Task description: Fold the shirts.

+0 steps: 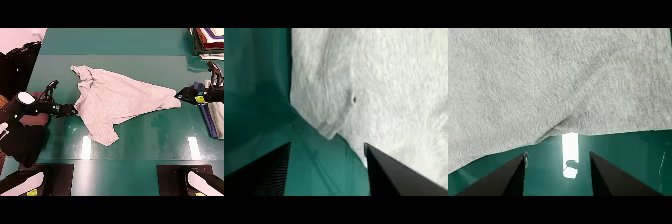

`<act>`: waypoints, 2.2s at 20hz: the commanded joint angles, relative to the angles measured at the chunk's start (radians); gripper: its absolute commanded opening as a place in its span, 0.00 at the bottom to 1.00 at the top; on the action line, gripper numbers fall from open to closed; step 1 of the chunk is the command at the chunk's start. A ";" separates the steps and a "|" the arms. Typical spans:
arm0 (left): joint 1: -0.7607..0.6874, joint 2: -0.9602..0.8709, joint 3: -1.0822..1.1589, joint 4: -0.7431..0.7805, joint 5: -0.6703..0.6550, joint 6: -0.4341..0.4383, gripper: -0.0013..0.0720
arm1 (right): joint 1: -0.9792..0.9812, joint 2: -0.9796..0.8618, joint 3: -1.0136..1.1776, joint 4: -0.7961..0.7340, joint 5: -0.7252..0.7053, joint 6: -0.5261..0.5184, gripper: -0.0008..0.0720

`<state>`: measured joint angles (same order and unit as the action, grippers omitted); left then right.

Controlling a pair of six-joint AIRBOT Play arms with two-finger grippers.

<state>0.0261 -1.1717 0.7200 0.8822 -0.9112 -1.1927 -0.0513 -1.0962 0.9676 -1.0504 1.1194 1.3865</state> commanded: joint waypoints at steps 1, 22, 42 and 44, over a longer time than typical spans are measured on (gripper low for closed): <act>0.000 0.004 -0.024 -0.053 0.085 0.018 0.75 | 0.010 0.004 -0.005 0.013 0.006 0.000 0.63; 0.100 -0.014 0.437 0.185 -0.354 -0.031 0.04 | 0.018 0.007 0.058 0.011 0.077 0.023 0.63; 0.161 -0.172 0.222 0.209 -0.243 -0.079 0.86 | 0.018 0.006 0.069 0.010 0.075 0.023 0.63; 0.161 -0.172 0.172 0.135 -0.166 -0.040 0.86 | 0.018 0.006 0.069 0.006 0.076 0.023 0.63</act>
<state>0.1867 -1.3415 0.9745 1.0904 -1.1736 -1.2697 -0.0326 -1.0901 1.0359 -1.0416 1.1969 1.4090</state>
